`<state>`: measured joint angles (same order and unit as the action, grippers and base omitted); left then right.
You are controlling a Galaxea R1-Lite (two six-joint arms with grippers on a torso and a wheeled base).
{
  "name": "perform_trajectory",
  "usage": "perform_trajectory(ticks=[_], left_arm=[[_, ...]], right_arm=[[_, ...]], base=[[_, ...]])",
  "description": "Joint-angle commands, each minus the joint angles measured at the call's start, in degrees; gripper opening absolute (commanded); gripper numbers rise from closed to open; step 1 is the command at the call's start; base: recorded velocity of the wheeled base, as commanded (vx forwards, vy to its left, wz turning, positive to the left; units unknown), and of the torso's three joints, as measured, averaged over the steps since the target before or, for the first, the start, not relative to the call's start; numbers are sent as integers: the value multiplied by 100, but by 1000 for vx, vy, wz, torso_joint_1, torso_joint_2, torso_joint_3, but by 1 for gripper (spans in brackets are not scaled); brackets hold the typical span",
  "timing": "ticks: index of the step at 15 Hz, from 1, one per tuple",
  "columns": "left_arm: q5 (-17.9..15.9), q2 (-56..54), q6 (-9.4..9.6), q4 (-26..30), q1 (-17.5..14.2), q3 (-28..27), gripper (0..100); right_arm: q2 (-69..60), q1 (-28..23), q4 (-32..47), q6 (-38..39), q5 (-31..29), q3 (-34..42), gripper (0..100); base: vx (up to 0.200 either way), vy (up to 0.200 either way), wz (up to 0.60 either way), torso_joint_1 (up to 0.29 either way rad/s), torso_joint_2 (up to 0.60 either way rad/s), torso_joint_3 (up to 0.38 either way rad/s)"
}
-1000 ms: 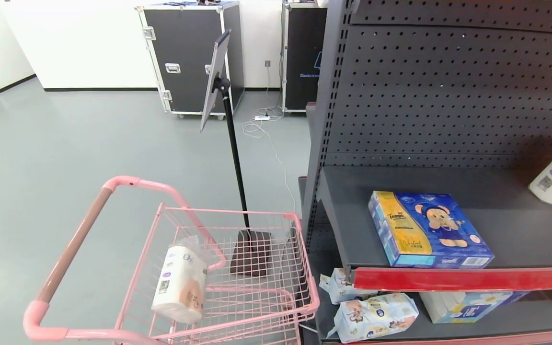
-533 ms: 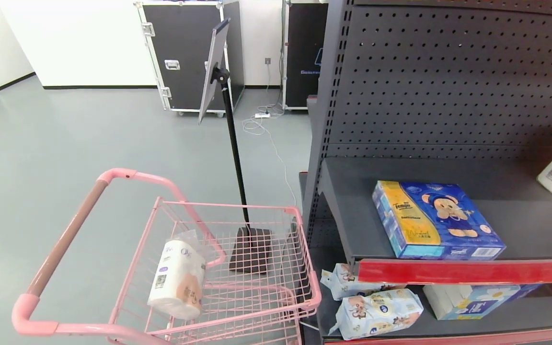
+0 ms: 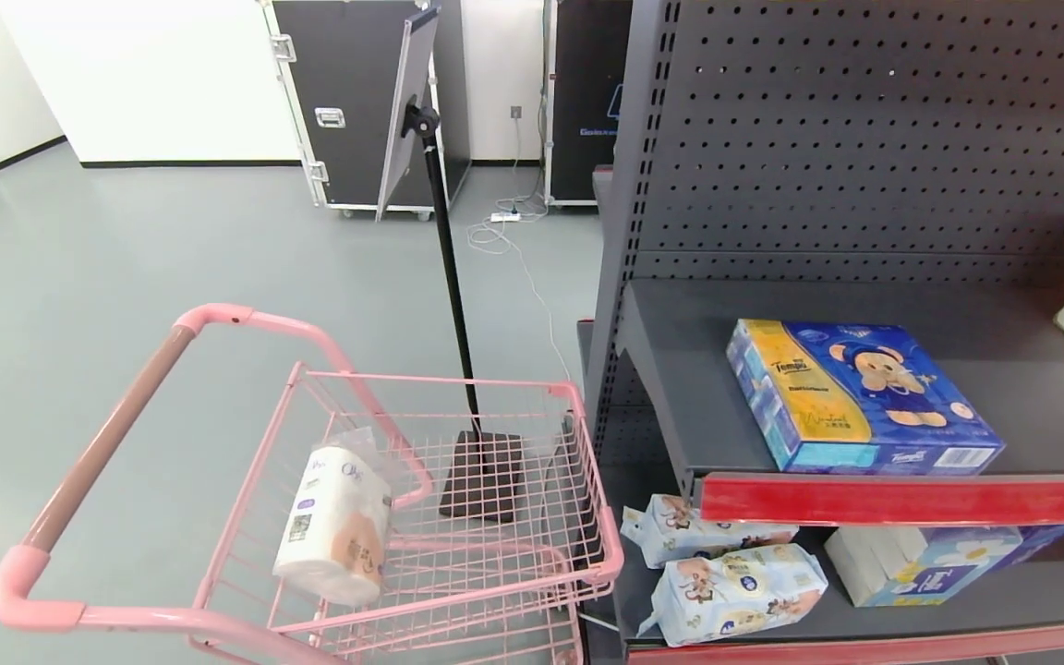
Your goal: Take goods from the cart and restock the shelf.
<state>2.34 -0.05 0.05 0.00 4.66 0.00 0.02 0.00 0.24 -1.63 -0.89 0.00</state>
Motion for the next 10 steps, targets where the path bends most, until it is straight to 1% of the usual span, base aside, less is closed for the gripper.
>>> perform_trajectory(ticks=[1, 6, 10], left_arm=[[3, 5, -5, 0, 0, 0, 100], [-6, 5, 4, 0, 0, 0, 100], [-6, 5, 4, 9, 0, 0, 100]], right_arm=[[6, 0, 2, -4, 1, 0, 100], [6, 0, 2, -4, 1, 0, 100], [6, 0, 2, 5, 1, 0, 100]], base=[[0, 0, 0, -149, 359, 232], [0, 0, 0, -144, 384, 241], [0, 0, 0, -174, 508, 333]])
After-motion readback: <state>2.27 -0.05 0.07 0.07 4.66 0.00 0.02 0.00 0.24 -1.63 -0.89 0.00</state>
